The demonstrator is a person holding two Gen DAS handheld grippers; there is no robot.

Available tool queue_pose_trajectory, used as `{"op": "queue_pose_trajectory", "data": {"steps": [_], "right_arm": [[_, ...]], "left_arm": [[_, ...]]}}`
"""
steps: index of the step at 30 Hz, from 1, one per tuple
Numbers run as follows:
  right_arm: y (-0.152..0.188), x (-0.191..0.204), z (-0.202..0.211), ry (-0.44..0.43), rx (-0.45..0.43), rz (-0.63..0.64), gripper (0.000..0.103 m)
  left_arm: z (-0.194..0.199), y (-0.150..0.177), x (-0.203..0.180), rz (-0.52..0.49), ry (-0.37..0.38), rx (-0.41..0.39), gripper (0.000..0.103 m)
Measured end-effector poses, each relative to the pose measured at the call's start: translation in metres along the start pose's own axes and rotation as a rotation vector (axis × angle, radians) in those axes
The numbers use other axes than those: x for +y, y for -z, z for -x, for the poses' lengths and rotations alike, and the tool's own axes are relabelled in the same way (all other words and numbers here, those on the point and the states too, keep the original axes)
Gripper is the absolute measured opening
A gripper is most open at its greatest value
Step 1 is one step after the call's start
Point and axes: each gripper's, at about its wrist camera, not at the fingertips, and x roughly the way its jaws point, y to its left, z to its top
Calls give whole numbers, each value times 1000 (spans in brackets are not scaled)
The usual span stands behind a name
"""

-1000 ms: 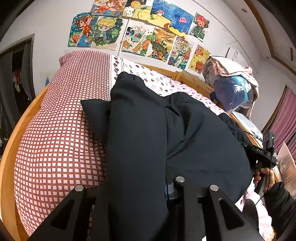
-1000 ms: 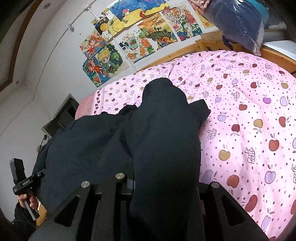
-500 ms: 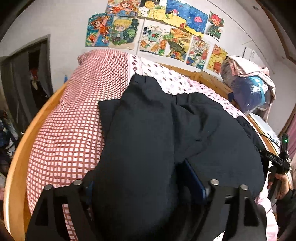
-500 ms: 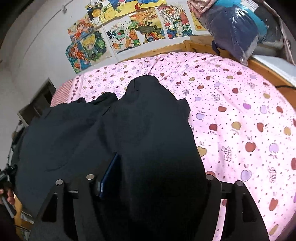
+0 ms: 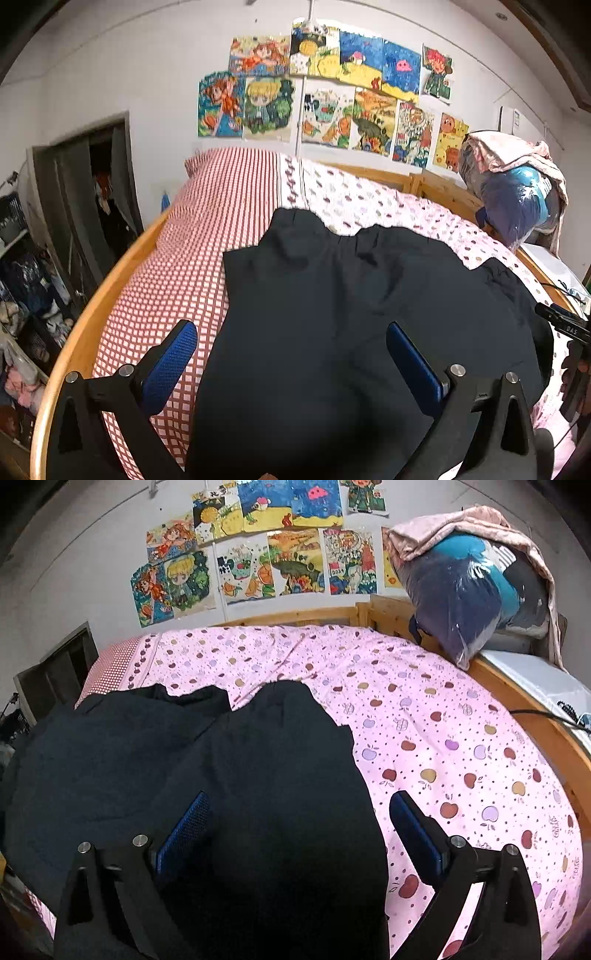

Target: Fold large clothes

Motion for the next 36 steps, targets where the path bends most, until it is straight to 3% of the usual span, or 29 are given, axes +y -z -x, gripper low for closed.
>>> {"op": "queue_pose_trajectory", "data": {"steps": [17,36], "right_arm": [[1,11,29,-57,-75,-13,97],[19,33,87,-138,-182,-6,97]], "left_arm": [[31,4,-22,-56,-50,-77,103],[71,15,-41,-56,-24,-119,103]]}}
